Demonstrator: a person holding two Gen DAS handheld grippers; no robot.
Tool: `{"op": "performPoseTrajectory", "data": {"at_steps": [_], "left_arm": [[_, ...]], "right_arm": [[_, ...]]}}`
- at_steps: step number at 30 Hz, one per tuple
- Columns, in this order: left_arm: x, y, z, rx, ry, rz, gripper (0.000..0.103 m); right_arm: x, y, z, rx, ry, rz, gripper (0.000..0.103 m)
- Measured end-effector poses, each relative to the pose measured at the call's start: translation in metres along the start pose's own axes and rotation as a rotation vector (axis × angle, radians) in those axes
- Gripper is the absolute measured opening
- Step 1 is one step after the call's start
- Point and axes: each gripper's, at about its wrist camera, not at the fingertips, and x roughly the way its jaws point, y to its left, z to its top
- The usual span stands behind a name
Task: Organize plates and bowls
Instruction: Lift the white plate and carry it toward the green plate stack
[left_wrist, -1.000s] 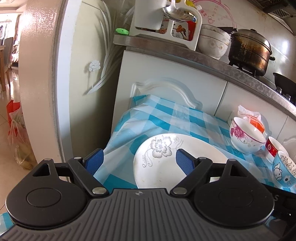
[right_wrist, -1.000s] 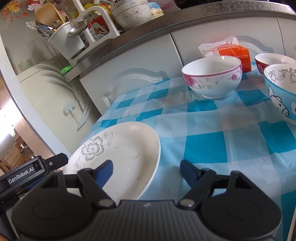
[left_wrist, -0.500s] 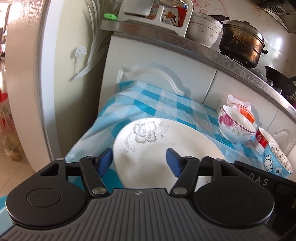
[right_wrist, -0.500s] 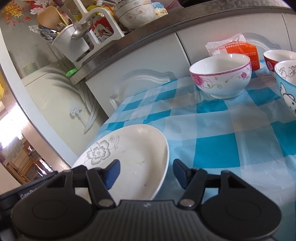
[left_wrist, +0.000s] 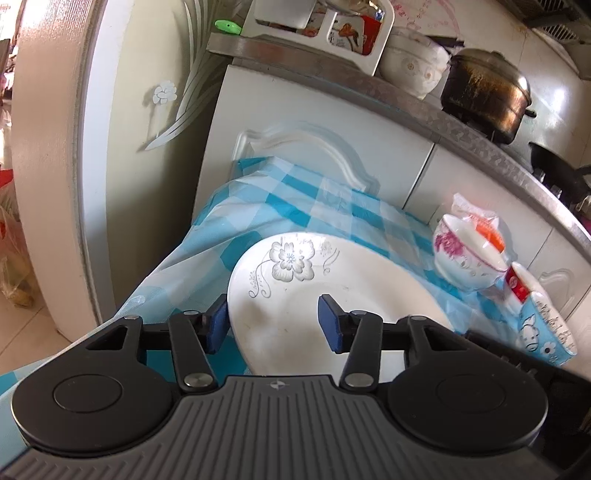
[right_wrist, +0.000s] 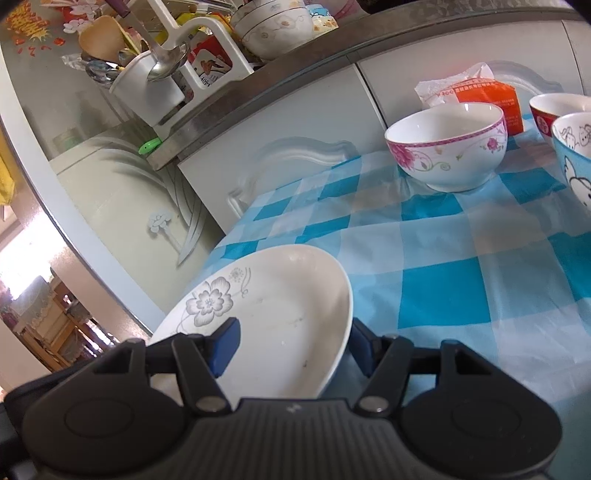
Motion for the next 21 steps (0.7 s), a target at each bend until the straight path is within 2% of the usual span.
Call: {"op": "performPoseTrajectory", "data": {"at_steps": [7, 15, 21], "left_arm": [[-0.008, -0.009, -0.003, 0.031, -0.032, -0.035, 0.055], [-0.014, -0.013, -0.01, 0.024, -0.024, -0.074, 0.053], [-0.027, -0.029, -0.019, 0.098, -0.065, -0.072, 0.051]], "right_arm": [[-0.017, 0.002, -0.003, -0.046, -0.05, -0.038, 0.064], [-0.034, -0.005, -0.01, -0.04, -0.063, -0.06, 0.064], [-0.05, -0.011, -0.015, -0.034, -0.083, -0.074, 0.064]]}}
